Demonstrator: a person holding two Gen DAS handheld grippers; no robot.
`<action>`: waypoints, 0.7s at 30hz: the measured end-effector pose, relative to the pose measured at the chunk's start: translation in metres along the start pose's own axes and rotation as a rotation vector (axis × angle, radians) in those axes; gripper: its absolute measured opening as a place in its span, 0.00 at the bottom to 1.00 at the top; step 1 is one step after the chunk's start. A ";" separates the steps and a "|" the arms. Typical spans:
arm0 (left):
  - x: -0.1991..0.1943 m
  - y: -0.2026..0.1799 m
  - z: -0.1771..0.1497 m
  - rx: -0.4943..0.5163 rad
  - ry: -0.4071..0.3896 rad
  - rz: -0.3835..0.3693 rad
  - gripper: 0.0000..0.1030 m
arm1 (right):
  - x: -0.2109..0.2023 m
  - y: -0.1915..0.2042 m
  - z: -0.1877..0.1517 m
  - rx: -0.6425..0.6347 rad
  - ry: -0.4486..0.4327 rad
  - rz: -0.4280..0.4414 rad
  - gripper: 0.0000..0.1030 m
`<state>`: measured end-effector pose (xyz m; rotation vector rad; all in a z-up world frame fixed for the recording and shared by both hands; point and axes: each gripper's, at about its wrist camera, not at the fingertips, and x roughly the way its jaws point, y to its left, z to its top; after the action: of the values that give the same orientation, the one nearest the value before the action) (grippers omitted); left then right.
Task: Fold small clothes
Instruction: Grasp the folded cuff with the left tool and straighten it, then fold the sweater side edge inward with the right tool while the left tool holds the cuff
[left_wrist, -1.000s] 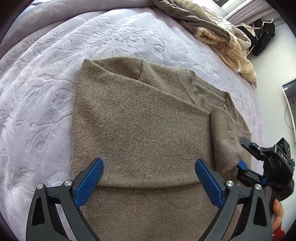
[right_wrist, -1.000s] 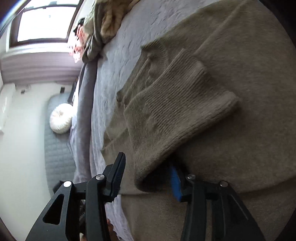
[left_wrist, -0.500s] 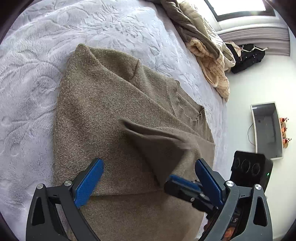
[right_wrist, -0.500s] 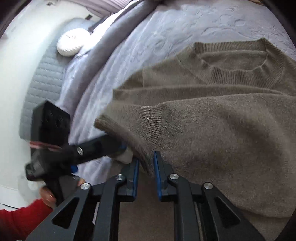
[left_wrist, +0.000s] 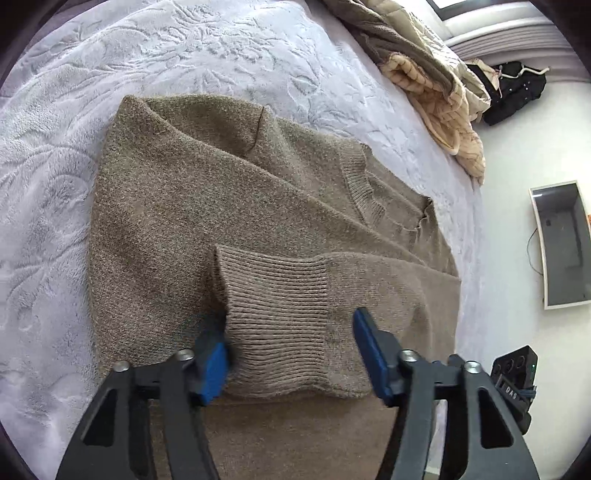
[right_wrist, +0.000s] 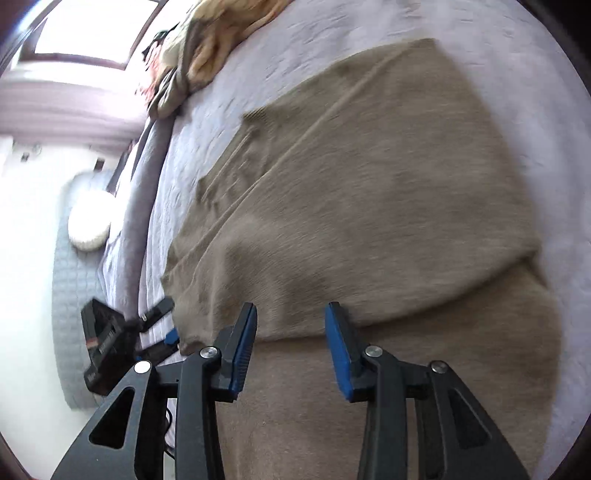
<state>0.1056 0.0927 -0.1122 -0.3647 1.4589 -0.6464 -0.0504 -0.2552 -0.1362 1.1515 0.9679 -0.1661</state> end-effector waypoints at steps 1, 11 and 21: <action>0.000 0.001 0.000 0.002 0.005 -0.003 0.30 | -0.011 -0.015 0.002 0.067 -0.035 0.014 0.41; -0.021 -0.017 0.007 0.071 -0.018 -0.034 0.14 | -0.037 -0.072 0.018 0.340 -0.124 0.169 0.29; -0.026 -0.017 0.018 0.095 -0.033 0.025 0.14 | -0.036 -0.082 0.020 0.360 -0.137 0.158 0.06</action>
<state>0.1202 0.0918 -0.0798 -0.2820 1.3938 -0.6837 -0.1075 -0.3205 -0.1654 1.5203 0.7386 -0.2967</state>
